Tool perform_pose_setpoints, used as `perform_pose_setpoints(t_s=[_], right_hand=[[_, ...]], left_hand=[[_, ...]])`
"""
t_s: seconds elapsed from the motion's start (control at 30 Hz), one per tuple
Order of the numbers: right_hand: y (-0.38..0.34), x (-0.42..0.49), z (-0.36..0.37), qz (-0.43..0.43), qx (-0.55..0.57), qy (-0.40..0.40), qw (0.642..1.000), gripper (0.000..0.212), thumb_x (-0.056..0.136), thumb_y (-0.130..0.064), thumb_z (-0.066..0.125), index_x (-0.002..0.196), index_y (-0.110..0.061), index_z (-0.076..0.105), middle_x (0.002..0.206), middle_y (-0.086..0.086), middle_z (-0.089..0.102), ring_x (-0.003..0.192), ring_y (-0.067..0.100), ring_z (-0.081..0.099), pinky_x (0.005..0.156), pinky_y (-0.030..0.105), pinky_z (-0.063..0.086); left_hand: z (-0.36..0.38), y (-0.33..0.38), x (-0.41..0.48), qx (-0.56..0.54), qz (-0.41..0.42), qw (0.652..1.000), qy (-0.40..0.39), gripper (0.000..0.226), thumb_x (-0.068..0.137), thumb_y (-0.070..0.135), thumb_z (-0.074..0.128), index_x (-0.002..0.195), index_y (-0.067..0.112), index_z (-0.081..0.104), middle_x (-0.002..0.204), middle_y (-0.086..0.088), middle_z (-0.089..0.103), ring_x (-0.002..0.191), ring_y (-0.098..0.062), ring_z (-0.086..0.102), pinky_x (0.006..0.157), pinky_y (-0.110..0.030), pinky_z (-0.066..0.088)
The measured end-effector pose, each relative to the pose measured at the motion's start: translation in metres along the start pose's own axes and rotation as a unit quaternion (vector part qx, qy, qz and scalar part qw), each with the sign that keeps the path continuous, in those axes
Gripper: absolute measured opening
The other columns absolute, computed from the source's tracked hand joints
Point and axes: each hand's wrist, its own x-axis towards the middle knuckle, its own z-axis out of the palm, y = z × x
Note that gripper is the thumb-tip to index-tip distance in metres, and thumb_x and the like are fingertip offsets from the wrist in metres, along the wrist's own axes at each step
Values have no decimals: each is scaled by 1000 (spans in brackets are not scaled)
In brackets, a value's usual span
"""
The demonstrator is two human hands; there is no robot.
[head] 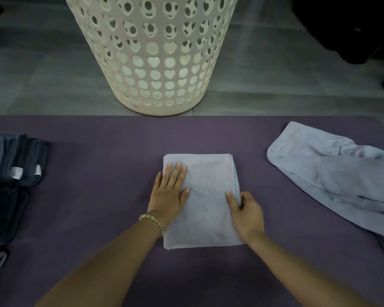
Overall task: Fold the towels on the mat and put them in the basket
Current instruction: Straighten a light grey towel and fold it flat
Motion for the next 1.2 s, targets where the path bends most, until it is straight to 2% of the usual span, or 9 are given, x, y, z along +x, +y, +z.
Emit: perform_pose_setpoints(t_s=[0.2, 0.3, 0.4, 0.57, 0.67, 0.77, 1.0, 1.1, 1.2], right_hand=[[8, -13, -7, -36, -127, 15, 991, 32, 93, -48, 48, 93, -16, 44, 69, -6, 52, 63, 16, 55, 55, 31, 45], [0, -10, 5, -188, -158, 78, 966, 43, 94, -44, 44, 123, -13, 50, 117, 2, 57, 107, 21, 54, 89, 35, 46], [-10, -6, 31, -332, -250, -3, 909, 51, 97, -38, 32, 143, -17, 39, 153, 2, 32, 141, 17, 21, 115, 35, 14], [-3, 7, 48, -319, -343, -89, 879, 55, 101, -45, 8, 151, -23, 19, 158, -4, 11, 146, 15, 9, 116, 35, -1], [5, 17, 37, -276, -318, -75, 904, 59, 96, -49, 8, 151, -27, 2, 157, -13, -5, 145, 5, -9, 117, 30, -12], [5, 25, 25, -203, -306, -45, 929, 66, 89, -52, -2, 150, -28, -6, 157, -15, -10, 142, 2, -17, 116, 28, -17], [-20, 37, 26, -259, -281, -31, 924, 63, 93, -52, 6, 151, -25, 3, 157, -9, -5, 144, 4, -14, 114, 25, -20], [-45, 56, 44, -320, -302, -63, 896, 74, 90, -60, -7, 151, -22, 9, 159, -4, 2, 145, 11, -11, 116, 29, -16], [-46, 72, 55, -289, -315, -115, 897, 80, 80, -58, -11, 152, -28, 7, 161, -6, 3, 147, 10, -9, 115, 30, -15]], left_hand=[[-5, 5, -3, -18, -10, 1000, 2, 84, 71, 61, -38, 144, 24, -18, 154, 7, -20, 140, -14, -25, 113, -32, -16], [-8, 20, -18, -79, -46, 996, 15, 79, 82, 61, -19, 149, 20, -6, 153, 9, -14, 141, -9, -19, 114, -29, -17], [1, 33, -43, -54, -34, 998, 20, 66, 98, 48, 3, 148, 10, 24, 156, -3, 22, 145, -15, 8, 116, -35, -1], [14, 29, -51, -13, -25, 999, 19, 62, 100, 44, 14, 146, 8, 32, 154, -6, 28, 143, -19, 15, 116, -39, 7], [15, 28, -50, -15, -17, 999, 23, 62, 97, 44, 22, 148, 9, 28, 156, -4, 24, 145, -18, 12, 116, -40, 8], [17, 28, -52, -22, -13, 999, 25, 63, 99, 47, 13, 149, 10, 24, 157, -4, 21, 146, -19, 10, 115, -41, 9], [-6, 13, -11, -59, -31, 994, 87, 59, 96, 40, 16, 150, 18, 4, 157, 2, 5, 146, -16, 0, 116, -35, -10], [-13, 5, 24, -24, -15, 998, 58, 57, 96, 39, 13, 149, 17, 12, 157, -1, 11, 145, -21, 8, 118, -39, -4], [-5, 0, 39, 16, 25, 1000, 11, 64, 91, 45, 1, 148, 19, 11, 158, -3, 17, 146, -23, 11, 118, -40, -2]])
